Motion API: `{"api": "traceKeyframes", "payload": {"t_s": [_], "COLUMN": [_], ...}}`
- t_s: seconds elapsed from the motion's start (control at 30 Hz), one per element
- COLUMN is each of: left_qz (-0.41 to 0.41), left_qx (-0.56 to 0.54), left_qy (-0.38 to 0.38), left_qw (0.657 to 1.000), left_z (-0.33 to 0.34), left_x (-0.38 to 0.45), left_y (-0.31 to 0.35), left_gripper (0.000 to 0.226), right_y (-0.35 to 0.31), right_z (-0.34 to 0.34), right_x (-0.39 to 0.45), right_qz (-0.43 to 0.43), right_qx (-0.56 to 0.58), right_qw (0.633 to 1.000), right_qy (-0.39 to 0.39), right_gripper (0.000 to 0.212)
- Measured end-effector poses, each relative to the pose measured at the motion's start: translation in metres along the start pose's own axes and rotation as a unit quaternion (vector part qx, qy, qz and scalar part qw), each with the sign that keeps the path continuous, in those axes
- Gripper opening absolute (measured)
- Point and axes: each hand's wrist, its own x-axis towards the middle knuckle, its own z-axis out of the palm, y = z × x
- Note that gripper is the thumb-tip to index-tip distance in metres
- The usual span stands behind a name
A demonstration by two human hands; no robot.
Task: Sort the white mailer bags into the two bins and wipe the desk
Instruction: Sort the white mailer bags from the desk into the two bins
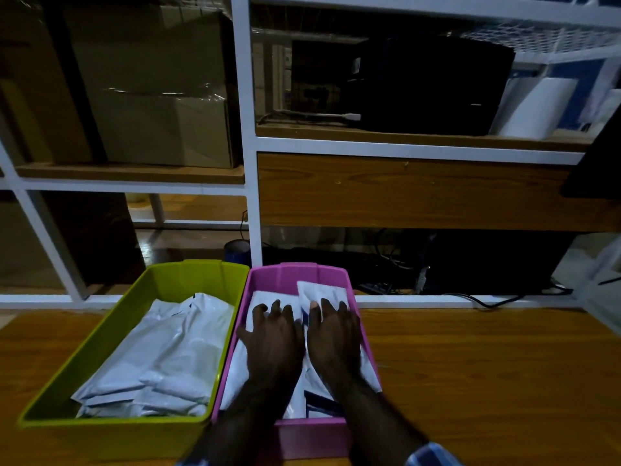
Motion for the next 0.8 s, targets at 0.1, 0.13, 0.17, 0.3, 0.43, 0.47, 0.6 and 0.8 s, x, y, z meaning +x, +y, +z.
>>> {"api": "traceKeyframes", "payload": {"t_s": [0.1,0.13,0.17,0.3,0.43,0.47,0.6,0.8], "left_qz": [0.023,0.026,0.028,0.048,0.088,0.098,0.131,0.096], "left_qx": [0.036,0.050,0.060,0.065,0.090,0.089,0.057,0.011], "left_qy": [-0.019,-0.041,-0.061,-0.104,-0.145,-0.148,-0.141,-0.200], "left_qw": [0.999,0.998,0.996,0.991,0.981,0.980,0.980,0.975], "left_z": [0.004,0.005,0.006,0.008,0.011,0.013,0.027,0.040], "left_x": [-0.003,-0.003,-0.002,0.006,0.012,0.014,0.026,0.025], "left_y": [-0.007,-0.010,-0.012,-0.018,-0.023,-0.025,-0.030,-0.033], "left_gripper": [0.041,0.048,0.055,0.071,0.075,0.072,0.069,0.060], "right_y": [-0.001,-0.001,0.000,0.003,0.002,0.003,0.010,0.014], "right_z": [0.006,0.007,0.006,-0.001,-0.012,-0.013,-0.012,0.026], "right_x": [-0.002,-0.002,-0.002,0.004,0.012,0.014,0.021,0.023], "right_qz": [0.008,0.009,0.005,-0.031,-0.082,-0.091,-0.134,-0.081], "right_qx": [-0.008,-0.011,-0.015,0.000,0.009,0.005,-0.032,-0.009], "right_qw": [1.000,1.000,1.000,0.998,0.993,0.991,0.976,0.970], "right_qy": [0.013,0.008,-0.002,-0.051,-0.086,-0.100,-0.169,-0.228], "right_gripper": [0.066,0.057,0.047,0.050,0.042,0.040,0.043,0.056]}}
